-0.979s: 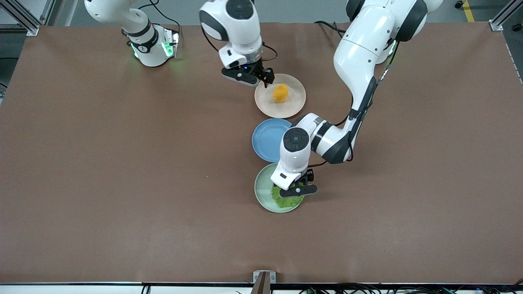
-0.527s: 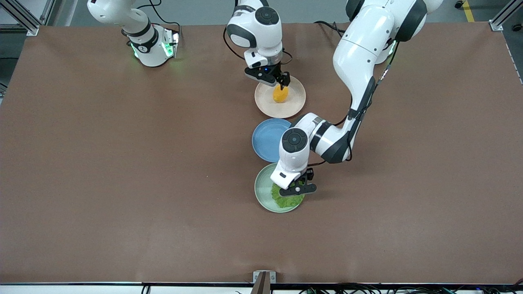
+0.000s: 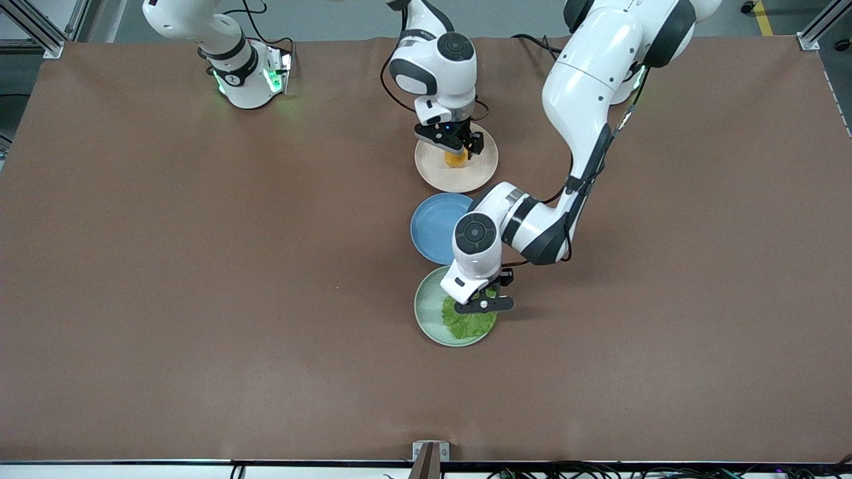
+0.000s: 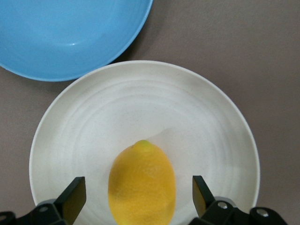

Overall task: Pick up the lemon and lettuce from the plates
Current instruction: 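Grasp the lettuce with the left gripper while the right gripper reaches the lemon, then lift the lettuce with the left gripper while the right gripper lifts the lemon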

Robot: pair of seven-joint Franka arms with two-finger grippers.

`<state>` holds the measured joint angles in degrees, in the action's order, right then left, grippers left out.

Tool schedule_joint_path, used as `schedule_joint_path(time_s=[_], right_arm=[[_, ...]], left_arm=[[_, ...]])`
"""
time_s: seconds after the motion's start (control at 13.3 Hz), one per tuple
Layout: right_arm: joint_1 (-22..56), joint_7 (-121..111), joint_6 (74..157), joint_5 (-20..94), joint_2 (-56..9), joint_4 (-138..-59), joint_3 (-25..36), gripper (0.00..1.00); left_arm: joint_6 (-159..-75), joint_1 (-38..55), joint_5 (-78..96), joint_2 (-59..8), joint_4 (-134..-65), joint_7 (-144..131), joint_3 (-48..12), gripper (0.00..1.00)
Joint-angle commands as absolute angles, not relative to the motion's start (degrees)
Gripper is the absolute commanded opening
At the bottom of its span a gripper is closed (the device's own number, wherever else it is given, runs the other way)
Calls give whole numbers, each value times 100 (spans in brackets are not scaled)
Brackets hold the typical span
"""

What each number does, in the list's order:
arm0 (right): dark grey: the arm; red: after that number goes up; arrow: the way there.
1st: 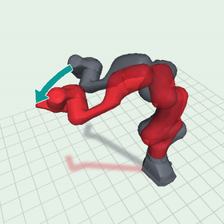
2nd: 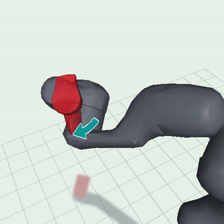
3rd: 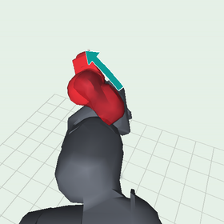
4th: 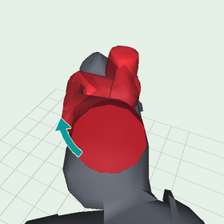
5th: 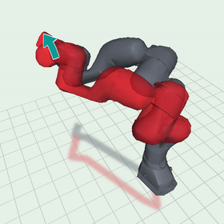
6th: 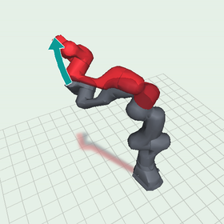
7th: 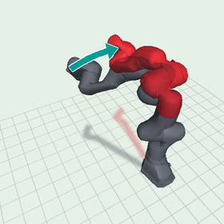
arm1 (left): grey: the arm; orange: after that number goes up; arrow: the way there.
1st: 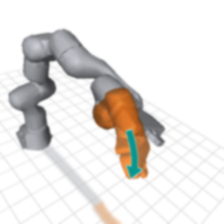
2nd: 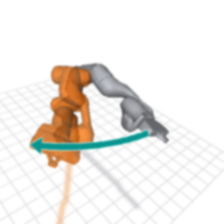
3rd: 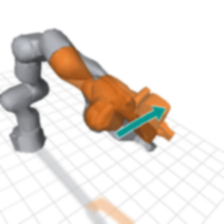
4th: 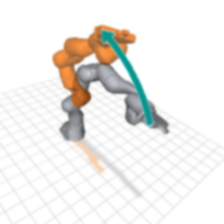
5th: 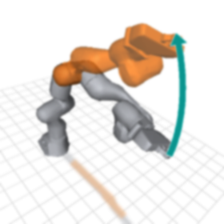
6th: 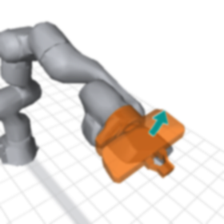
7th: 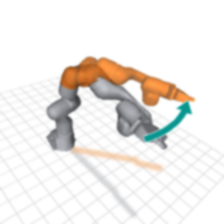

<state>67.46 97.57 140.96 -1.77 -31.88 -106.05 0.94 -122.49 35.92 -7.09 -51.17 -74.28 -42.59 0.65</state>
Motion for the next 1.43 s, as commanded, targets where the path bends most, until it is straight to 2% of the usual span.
schedule_joint_path(time_s=[0.0,0.15,0.38,0.53,0.6,0.68,0.75,0.83,0.9,1.13,1.36], right_arm=[[6847,10107,14036,-352,-3462,-10293,167,99],[6847,10134,14045,-352,-3550,-10257,167,97],[6847,10142,14010,-334,-3621,-10178,158,85],[6908,10143,13983,-334,-3621,-10187,158,80],[6908,10151,13975,-334,-3621,-10195,158,73],[6926,10134,13966,-334,-3621,-10204,158,57],[6926,10108,13888,-334,-3604,-10195,158,30],[6865,10038,13739,-334,-3560,-10178,167,8],[6742,9968,13511,-334,-3481,-10143,167,2],[6181,8846,12860,-308,-2806,-10186,176,2],[5320,7494,12481,-220,-2190,-10344,158,2]], left_arm=[[-12120,3542,-598,-5001,-7436,-4140,35,41],[-12059,3533,-598,-4966,-7427,-4140,35,35],[-11997,3533,-580,-4922,-7409,-4140,35,26],[-11997,3524,-563,-4913,-7409,-4140,35,24],[-11997,3533,-554,-4913,-7409,-4140,35,22],[-11988,3525,-554,-4887,-7409,-4140,44,21],[-11988,3524,-554,-4887,-7409,-4140,35,18],[-11988,3524,-519,-4869,-7400,-4148,35,15],[-11988,3533,-449,-4826,-7400,-4148,44,12],[-11988,3542,-404,-4720,-7400,-4192,53,6],[-11823,3455,-168,-4264,-7418,-4201,53,3]])
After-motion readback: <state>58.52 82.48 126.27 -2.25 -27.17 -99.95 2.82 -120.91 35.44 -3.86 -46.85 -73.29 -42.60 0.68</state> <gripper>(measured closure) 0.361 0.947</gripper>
